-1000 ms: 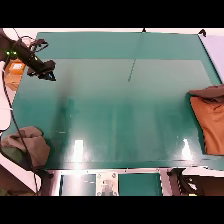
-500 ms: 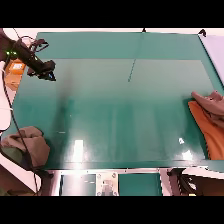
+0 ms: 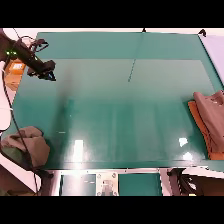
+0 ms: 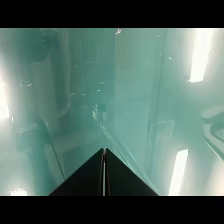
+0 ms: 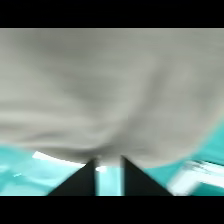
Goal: Fold the shirts.
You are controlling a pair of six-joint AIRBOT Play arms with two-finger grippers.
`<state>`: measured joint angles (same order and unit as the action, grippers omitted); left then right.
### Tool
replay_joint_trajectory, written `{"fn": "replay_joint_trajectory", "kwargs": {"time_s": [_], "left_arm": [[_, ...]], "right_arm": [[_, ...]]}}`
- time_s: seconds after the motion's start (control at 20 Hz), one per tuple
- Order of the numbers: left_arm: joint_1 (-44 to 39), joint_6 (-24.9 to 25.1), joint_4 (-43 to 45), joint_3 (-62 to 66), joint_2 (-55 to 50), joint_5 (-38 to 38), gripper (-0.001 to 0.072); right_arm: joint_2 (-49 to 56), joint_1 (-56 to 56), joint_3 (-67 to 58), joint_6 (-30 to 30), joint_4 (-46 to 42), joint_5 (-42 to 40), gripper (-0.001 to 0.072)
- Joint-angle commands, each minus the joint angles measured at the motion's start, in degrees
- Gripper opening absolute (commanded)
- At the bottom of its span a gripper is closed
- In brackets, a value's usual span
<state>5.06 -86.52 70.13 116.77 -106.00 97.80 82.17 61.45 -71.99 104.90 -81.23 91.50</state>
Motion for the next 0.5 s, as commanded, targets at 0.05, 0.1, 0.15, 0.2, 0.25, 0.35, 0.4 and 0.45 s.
{"fn": "replay_joint_trajectory", "kwargs": {"time_s": [0.05, 0.1, 0.15, 0.2, 0.25, 0.35, 0.4, 0.45], "left_arm": [[-0.3, -0.5, -0.9, 0.0, 2.4, -0.4, 0.0022], [-0.7, -0.4, -0.8, 0.0, 3.9, -0.4, 0.0022], [-1.4, -0.4, -0.6, -0.3, 5.8, -0.5, 0.0022], [-2.2, -0.4, -0.5, -1.6, 8.0, -1.1, 0.0022], [-3.2, -0.4, -0.4, -4.0, 10.8, -1.8, 0.0022], [-5.8, -0.1, -0.1, -11.3, 16.9, -3.8, 0.0022], [-7.4, -0.1, 0.0, -15.7, 20.2, -4.9, 0.0022], [-9.1, -0.1, 0.1, -21.1, 24.2, -6.8, 0.0022]], "right_arm": [[-0.9, -5.2, -10.9, -6.6, 16.8, 0.2, 0.0058], [-1.9, -7.8, -12.9, -8.2, 17.8, -0.9, 0.0026], [-3.6, -10.9, -13.4, -9.6, 18.4, -2.8, 0.0022], [-5.4, -14.0, -12.8, -10.9, 18.4, -4.8, 0.0021], [-7.5, -17.1, -11.1, -11.2, 18.4, -6.6, 0.0021], [-13.1, -24.3, -3.8, -14.2, 18.4, -10.4, 0.0021], [-16.1, -27.5, 1.0, -15.4, 18.4, -11.7, 0.0021], [-19.3, -30.6, 6.4, -16.4, 18.4, -13.3, 0.0021]]}}
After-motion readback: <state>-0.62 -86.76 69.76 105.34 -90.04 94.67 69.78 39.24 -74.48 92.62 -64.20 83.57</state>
